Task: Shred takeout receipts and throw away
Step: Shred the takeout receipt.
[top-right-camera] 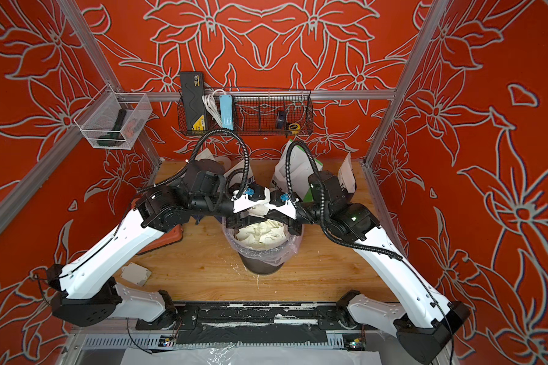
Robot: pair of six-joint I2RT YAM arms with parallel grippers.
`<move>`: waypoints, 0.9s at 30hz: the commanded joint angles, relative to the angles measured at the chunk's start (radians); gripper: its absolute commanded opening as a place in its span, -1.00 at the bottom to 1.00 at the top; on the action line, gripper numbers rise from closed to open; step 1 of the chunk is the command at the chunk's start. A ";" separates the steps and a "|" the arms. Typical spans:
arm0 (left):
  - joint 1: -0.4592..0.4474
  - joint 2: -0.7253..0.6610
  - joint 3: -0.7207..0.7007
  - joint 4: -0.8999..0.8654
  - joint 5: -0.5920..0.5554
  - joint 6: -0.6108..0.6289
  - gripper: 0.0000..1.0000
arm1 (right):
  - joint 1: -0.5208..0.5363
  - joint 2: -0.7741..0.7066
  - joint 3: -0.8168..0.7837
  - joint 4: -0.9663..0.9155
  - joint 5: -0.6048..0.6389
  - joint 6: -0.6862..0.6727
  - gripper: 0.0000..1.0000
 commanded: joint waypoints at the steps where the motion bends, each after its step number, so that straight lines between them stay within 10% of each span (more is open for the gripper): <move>1: 0.002 0.002 0.026 -0.018 0.038 0.001 0.23 | 0.023 -0.007 0.037 -0.026 -0.028 -0.048 -1.00; 12: 0.022 0.058 0.091 -0.093 0.127 -0.020 -0.31 | 0.064 -0.016 0.040 -0.024 0.084 -0.057 -1.00; 27: 0.048 0.110 0.116 -0.135 0.078 -0.027 -0.10 | 0.066 -0.025 0.037 -0.011 0.106 -0.051 -1.00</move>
